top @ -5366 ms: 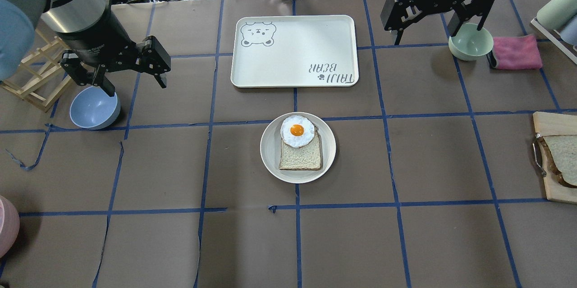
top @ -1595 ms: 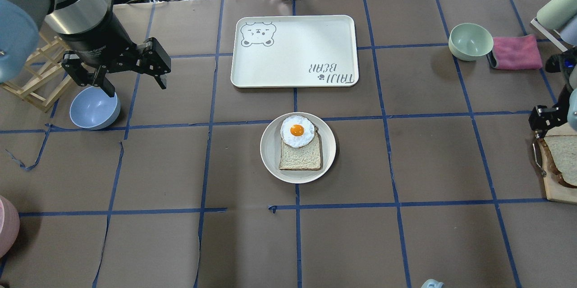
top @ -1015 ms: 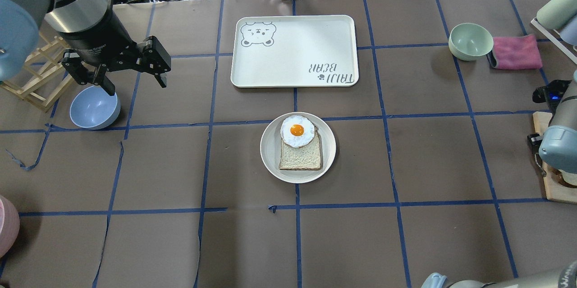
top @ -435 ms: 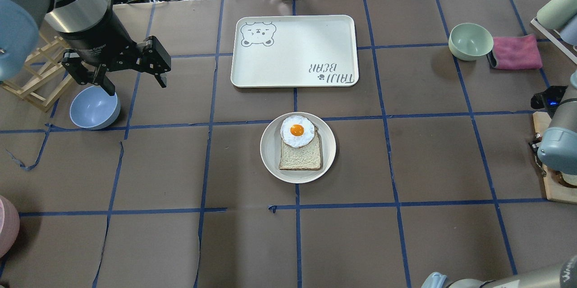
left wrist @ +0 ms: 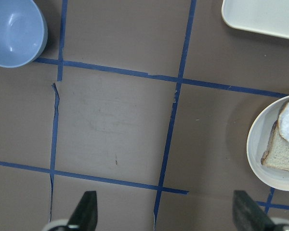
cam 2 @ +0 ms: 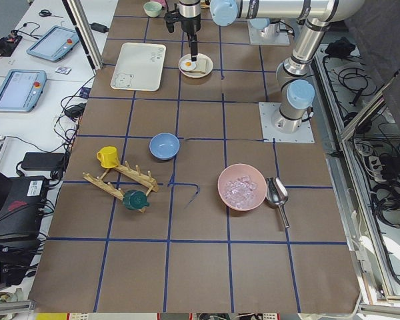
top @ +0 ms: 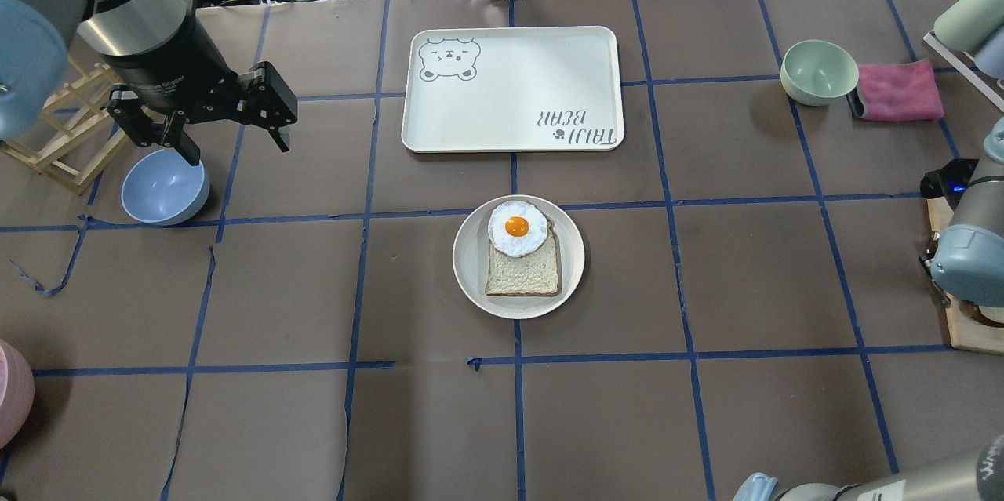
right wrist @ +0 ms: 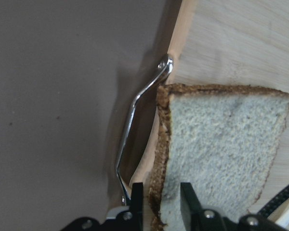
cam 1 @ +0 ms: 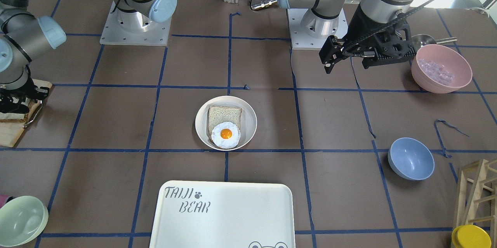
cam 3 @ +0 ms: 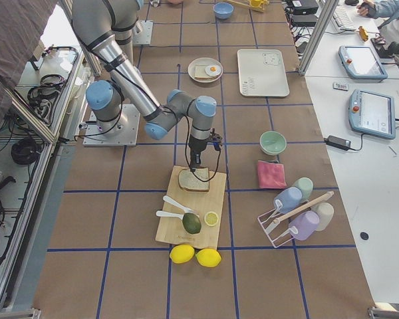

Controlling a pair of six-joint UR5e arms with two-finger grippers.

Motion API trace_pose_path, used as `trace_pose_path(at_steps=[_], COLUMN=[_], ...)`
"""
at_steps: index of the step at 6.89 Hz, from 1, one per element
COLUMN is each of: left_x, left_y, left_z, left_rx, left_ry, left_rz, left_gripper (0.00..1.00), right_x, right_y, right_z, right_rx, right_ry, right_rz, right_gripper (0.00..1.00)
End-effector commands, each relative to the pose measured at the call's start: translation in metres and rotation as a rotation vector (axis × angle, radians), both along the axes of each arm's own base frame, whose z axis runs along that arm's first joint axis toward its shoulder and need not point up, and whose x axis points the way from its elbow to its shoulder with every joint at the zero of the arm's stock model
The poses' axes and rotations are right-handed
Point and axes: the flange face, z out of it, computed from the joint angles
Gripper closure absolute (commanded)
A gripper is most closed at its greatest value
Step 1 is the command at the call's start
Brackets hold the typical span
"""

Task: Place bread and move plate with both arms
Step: 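Grasp the bread slice edge with the right gripper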

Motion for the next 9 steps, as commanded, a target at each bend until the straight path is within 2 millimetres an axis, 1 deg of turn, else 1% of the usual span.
trace_pose_path(at_steps=[1,2,3,6,7,9], left_x=[0.000,0.001,0.001,0.001,0.001,0.001], left_y=[0.000,-0.001,-0.001,-0.001,-0.001,-0.001], left_z=[-0.001,0.001,0.000,0.001,0.001,0.002], left_rx=[0.002,-0.001,0.000,-0.003,-0.003,-0.004], left_ry=[-0.001,0.000,0.000,0.000,0.001,0.000], left_rz=[0.000,0.001,0.001,0.002,0.002,0.002], left_gripper=[0.00,0.00,0.00,0.00,0.00,0.00], right_x=[-0.003,-0.003,-0.003,-0.004,-0.008,-0.020], right_y=[0.002,0.002,0.002,0.001,-0.002,-0.021], right_z=[-0.003,-0.003,-0.003,0.001,0.014,0.057], right_rx=[0.015,0.017,0.012,-0.003,-0.014,-0.062], right_ry=[0.003,0.003,0.004,0.016,0.046,0.082], right_rz=[-0.006,-0.006,-0.014,-0.030,-0.031,-0.035], right_gripper=[0.66,0.87,1.00,1.00,1.00,1.00])
